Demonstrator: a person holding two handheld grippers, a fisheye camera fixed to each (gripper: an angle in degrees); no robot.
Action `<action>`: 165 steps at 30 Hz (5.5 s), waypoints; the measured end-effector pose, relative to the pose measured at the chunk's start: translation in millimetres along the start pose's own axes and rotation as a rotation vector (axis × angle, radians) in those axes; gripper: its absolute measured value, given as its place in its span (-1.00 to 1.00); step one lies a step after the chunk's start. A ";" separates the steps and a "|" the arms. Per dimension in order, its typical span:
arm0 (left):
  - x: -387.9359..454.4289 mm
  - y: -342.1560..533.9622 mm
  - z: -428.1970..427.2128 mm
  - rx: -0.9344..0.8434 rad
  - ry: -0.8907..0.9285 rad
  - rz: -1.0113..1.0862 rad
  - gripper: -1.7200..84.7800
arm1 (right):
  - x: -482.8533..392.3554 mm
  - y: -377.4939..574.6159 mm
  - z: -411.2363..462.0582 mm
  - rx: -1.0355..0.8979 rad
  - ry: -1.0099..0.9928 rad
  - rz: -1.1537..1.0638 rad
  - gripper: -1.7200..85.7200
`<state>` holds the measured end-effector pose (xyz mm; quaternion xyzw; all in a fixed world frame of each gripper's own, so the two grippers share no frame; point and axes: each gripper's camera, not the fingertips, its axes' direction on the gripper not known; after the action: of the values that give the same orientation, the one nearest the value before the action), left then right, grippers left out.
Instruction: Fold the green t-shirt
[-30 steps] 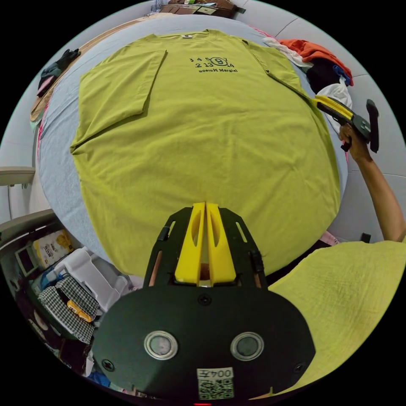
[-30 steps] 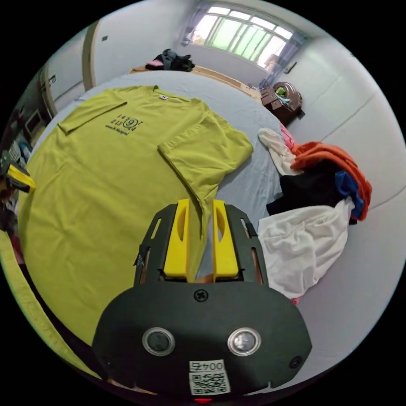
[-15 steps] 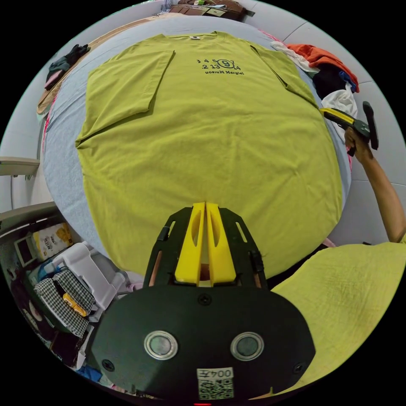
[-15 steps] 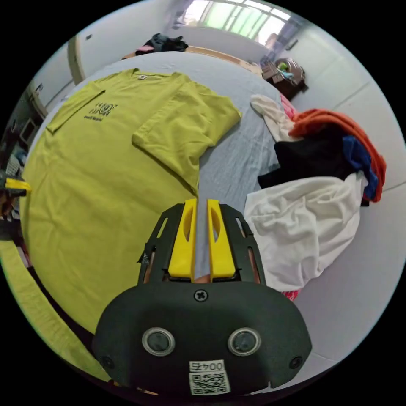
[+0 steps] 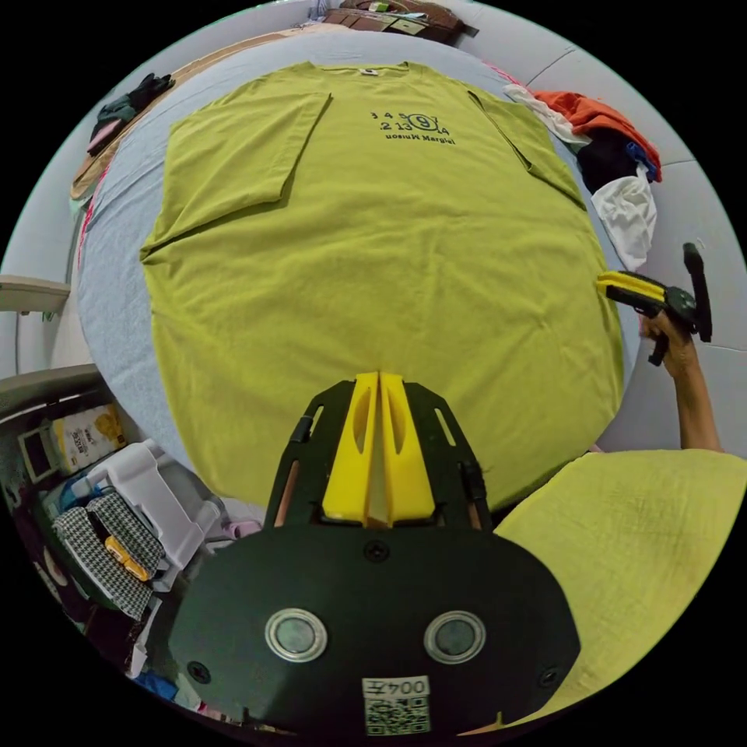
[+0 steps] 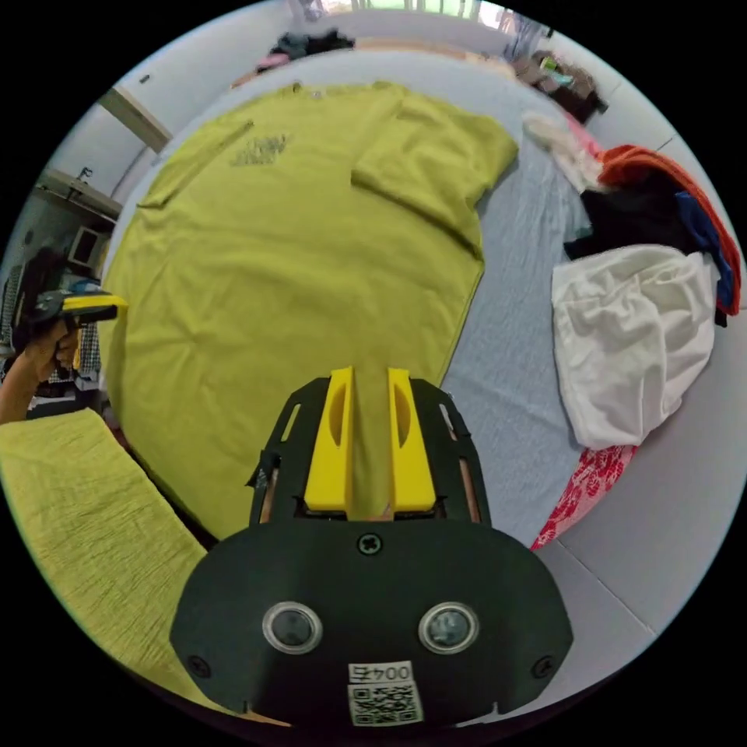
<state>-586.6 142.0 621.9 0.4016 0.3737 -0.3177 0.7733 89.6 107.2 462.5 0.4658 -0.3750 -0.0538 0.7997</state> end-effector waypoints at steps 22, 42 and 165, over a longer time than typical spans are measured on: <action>153.0 -228.0 93.0 0.295 0.048 0.441 -0.91 | 262.8 -149.8 -37.2 0.339 -0.319 0.147 -0.81; 58.0 -244.1 200.9 0.315 0.122 0.305 -0.95 | 305.8 -308.7 61.5 0.063 0.001 -0.103 -0.94; 114.4 -192.1 236.9 0.368 0.025 0.609 -0.67 | 162.3 -3.7 -24.4 0.287 -0.195 0.017 -0.83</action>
<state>-602.9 -174.6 547.1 0.6310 0.1830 -0.1296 0.7426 222.1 51.7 541.8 0.5644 -0.4586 -0.0377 0.6853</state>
